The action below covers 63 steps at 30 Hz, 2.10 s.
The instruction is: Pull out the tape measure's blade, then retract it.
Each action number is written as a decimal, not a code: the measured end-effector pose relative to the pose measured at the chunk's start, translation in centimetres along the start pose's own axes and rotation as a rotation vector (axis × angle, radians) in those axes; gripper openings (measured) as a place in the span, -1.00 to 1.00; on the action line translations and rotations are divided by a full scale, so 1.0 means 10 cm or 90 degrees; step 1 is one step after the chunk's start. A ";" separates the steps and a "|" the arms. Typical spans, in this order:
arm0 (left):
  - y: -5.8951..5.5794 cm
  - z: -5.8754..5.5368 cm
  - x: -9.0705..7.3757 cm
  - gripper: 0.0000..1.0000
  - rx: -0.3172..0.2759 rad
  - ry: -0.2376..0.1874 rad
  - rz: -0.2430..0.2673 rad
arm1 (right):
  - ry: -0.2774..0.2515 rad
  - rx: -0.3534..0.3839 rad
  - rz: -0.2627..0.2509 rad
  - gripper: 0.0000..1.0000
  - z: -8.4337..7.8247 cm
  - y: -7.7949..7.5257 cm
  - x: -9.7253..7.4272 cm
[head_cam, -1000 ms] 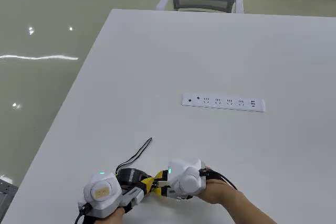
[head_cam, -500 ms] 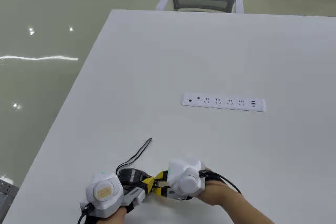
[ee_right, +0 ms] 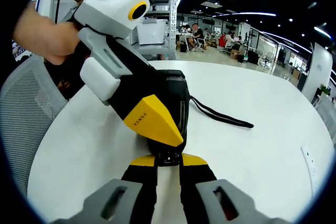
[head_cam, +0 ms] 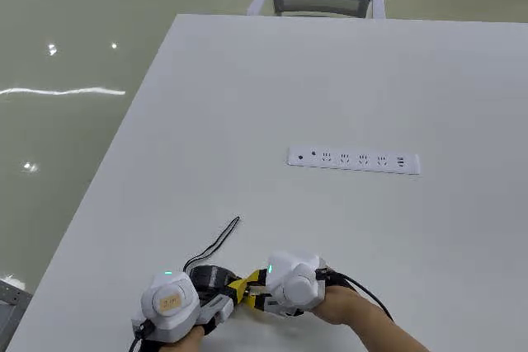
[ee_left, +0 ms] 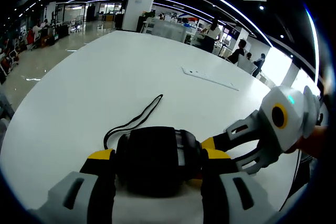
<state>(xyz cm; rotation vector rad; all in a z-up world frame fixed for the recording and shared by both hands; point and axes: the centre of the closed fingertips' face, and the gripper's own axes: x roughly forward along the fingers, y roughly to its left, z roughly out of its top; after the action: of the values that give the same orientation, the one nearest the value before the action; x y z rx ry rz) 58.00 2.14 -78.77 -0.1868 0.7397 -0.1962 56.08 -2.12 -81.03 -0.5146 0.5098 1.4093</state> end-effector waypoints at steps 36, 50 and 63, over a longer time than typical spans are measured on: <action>0.04 0.12 -0.19 0.35 0.108 -0.002 -0.024 | 0.022 0.027 -0.042 -0.36 -0.05 -0.06 -0.24; 0.12 0.06 -0.44 0.50 0.191 0.010 -0.062 | 0.028 0.056 -0.085 -0.15 -0.04 0.02 -0.59; -0.09 0.01 -0.67 0.72 0.267 0.011 -0.146 | 0.019 0.106 -0.137 0.09 -0.10 0.18 -1.02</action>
<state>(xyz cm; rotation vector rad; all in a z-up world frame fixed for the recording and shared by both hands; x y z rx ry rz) 53.15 2.91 -74.19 0.1308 0.6772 -0.5650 53.35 -10.57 -75.55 -0.4426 0.5734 1.1449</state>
